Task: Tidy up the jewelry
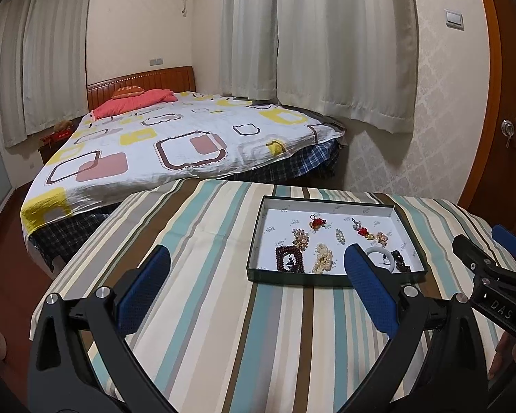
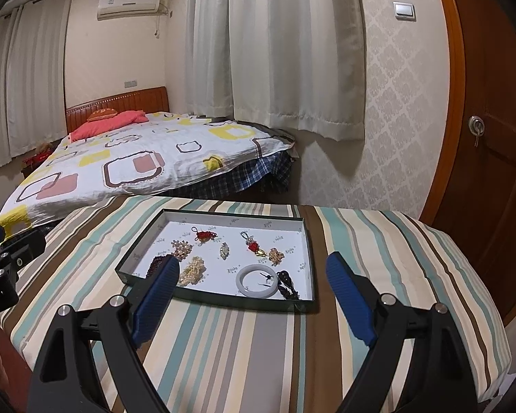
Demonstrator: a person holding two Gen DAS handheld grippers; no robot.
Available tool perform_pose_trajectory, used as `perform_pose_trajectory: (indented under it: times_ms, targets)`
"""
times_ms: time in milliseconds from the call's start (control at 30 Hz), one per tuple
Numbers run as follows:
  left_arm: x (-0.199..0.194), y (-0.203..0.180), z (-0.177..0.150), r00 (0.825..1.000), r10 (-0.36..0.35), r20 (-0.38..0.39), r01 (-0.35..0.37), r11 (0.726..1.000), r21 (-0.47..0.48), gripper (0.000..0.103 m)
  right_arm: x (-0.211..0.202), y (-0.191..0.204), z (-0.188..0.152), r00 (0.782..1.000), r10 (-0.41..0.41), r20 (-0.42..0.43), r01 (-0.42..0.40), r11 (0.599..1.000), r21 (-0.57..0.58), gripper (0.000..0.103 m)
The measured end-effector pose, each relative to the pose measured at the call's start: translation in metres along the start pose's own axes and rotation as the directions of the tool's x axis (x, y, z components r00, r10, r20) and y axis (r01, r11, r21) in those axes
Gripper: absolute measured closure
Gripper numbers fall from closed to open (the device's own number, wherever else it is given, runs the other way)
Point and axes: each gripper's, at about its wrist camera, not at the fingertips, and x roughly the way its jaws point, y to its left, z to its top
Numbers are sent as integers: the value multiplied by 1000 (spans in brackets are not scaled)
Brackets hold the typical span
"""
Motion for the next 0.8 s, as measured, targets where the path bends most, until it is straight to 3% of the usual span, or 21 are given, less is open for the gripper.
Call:
perform_pose_trajectory:
  times_ms: [800]
  targets:
    - [0,3,2,1000,-17,-11,17,1000,-18,4,-4,8,2,1000,1,0,-1,1000,-14,19]
